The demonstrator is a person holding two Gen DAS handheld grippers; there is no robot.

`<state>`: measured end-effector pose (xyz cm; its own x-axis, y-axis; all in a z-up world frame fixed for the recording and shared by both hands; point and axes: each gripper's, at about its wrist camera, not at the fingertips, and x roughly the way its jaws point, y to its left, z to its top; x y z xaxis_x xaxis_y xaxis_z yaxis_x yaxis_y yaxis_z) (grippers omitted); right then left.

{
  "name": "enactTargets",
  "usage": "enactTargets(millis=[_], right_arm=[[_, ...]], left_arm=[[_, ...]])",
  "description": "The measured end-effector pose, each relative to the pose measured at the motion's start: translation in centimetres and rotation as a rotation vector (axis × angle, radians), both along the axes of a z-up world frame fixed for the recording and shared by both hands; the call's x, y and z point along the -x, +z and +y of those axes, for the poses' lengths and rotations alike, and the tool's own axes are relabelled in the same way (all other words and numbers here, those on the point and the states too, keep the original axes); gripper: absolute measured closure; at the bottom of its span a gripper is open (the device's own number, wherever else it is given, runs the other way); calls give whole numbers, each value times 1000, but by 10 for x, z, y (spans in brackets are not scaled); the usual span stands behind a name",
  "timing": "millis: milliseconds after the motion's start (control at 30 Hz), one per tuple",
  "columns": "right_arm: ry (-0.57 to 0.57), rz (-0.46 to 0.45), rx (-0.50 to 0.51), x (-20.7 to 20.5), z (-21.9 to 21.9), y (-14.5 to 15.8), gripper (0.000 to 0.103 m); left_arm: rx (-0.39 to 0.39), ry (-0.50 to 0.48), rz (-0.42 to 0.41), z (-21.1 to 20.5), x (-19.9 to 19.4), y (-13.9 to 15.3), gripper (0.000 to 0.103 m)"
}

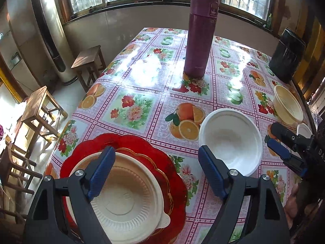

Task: Organize plates and bowls
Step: 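Position the open right gripper around the white bowl's rim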

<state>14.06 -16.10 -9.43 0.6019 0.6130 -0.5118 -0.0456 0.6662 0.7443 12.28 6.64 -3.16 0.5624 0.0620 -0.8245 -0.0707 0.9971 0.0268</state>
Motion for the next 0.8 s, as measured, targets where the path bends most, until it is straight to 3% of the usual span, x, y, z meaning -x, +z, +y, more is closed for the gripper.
enactTargets(millis=[400, 800], right_arm=[[-22, 25, -1, 0, -1, -4, 27], [-37, 52, 10, -1, -1, -11, 29]], left_arm=[[51, 13, 73, -18, -35, -22, 19], [195, -4, 160, -24, -54, -37, 19]])
